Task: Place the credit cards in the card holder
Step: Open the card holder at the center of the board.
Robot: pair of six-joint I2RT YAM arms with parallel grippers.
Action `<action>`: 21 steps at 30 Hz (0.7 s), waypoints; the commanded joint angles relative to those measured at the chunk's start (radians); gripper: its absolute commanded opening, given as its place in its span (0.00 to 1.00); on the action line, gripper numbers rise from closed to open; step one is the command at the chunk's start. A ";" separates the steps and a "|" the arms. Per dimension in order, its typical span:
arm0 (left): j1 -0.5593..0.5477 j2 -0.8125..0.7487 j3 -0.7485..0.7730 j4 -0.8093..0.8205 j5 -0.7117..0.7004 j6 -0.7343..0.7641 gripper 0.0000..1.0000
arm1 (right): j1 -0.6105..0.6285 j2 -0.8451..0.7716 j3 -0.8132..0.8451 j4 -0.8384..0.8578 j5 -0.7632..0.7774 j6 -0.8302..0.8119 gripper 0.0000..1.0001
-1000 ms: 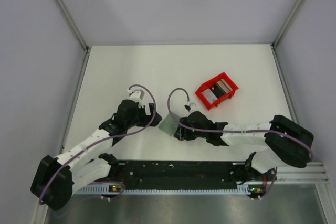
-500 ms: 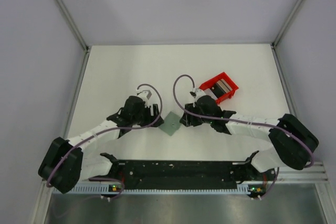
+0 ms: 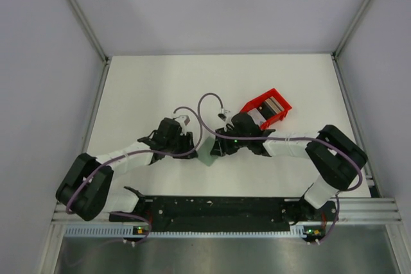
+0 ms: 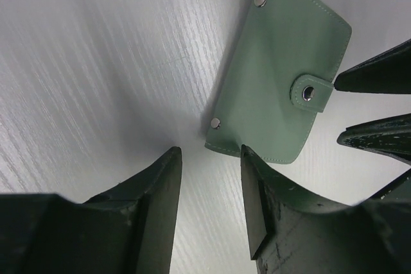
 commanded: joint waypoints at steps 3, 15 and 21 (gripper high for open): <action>-0.009 0.028 0.062 0.016 0.006 0.006 0.46 | -0.022 0.055 0.064 0.031 -0.021 -0.042 0.41; -0.020 0.114 0.075 0.068 0.057 0.003 0.47 | -0.047 0.100 -0.008 0.120 -0.099 -0.010 0.40; -0.024 0.173 0.087 0.086 0.078 -0.002 0.48 | -0.047 0.083 -0.067 0.181 -0.133 0.048 0.40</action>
